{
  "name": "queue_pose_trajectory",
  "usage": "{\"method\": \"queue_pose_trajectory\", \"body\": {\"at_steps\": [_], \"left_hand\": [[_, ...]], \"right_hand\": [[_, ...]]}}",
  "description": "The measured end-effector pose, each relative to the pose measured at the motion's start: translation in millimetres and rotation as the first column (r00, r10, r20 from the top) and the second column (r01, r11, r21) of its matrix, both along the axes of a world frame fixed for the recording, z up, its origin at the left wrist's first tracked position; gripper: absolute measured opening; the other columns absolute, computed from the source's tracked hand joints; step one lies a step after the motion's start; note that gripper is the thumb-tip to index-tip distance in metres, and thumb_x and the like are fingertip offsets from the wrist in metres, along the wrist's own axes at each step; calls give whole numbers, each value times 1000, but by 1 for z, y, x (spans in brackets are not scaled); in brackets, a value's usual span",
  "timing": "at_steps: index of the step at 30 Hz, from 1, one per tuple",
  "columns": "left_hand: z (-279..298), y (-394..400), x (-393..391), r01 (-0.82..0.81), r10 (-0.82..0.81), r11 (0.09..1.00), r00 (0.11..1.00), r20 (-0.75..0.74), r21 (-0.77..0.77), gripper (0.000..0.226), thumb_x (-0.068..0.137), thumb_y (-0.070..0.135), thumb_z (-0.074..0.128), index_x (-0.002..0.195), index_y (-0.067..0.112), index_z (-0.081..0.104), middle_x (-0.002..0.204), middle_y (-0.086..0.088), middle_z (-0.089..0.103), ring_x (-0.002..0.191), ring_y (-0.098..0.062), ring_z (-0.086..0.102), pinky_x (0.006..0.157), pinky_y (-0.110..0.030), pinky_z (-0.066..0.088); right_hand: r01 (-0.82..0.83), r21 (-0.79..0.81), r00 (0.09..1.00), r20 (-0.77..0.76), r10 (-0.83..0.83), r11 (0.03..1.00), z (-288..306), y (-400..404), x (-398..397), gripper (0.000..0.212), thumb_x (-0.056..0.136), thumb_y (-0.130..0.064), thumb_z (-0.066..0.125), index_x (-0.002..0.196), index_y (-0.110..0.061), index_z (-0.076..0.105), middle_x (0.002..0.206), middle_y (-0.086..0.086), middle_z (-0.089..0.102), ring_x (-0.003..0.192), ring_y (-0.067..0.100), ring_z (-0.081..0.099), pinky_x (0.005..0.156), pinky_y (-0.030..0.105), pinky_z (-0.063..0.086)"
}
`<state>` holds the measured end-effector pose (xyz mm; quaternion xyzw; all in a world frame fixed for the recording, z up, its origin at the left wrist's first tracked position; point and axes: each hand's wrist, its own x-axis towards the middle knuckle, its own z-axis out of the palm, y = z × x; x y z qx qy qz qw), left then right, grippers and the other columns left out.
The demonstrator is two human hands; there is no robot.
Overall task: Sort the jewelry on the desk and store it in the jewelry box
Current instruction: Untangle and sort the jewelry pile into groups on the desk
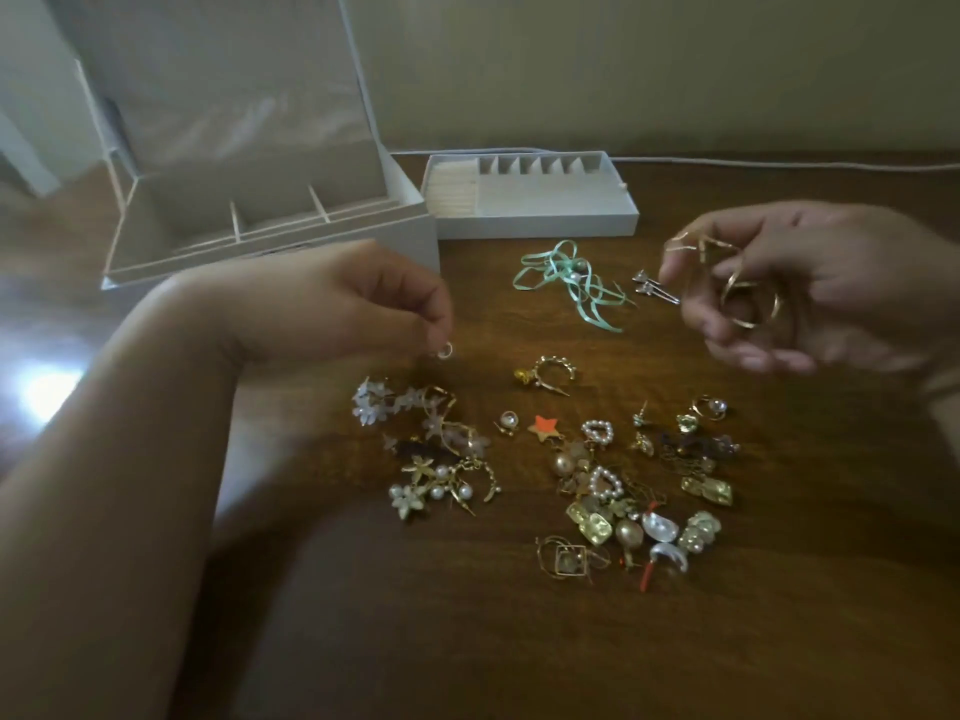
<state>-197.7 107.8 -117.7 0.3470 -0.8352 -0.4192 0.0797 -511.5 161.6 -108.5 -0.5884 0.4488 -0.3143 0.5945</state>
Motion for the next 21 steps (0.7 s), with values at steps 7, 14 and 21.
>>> {"method": "queue_pose_trajectory", "body": {"at_steps": [7,14,21], "left_hand": [[1,-4,11,-139,138,990,984,115,2,11,82,26,64,73,23,68,68,6,65,61,-6,55,58,-14,43],[-4,-10,7,-148,209,969,918,337,-198,12,89,29,65,78,33,70,67,22,64,60,6,55,67,-22,41],[-3,-11,7,-172,260,952,889,377,-252,10,91,32,64,83,32,70,71,15,63,59,2,55,61,-20,37]], "right_hand": [[119,68,970,206,-130,991,-1,0,25,38,84,-40,47,104,-13,65,65,5,56,49,19,50,37,22,29],[-228,-251,738,-675,-2,941,3,21,94,30,72,-59,63,90,-35,65,56,-14,57,45,-3,49,43,12,38],[-312,-261,388,-913,-129,914,-8,1,151,48,77,-70,59,74,-22,62,68,-5,61,64,12,59,55,30,47]]}}
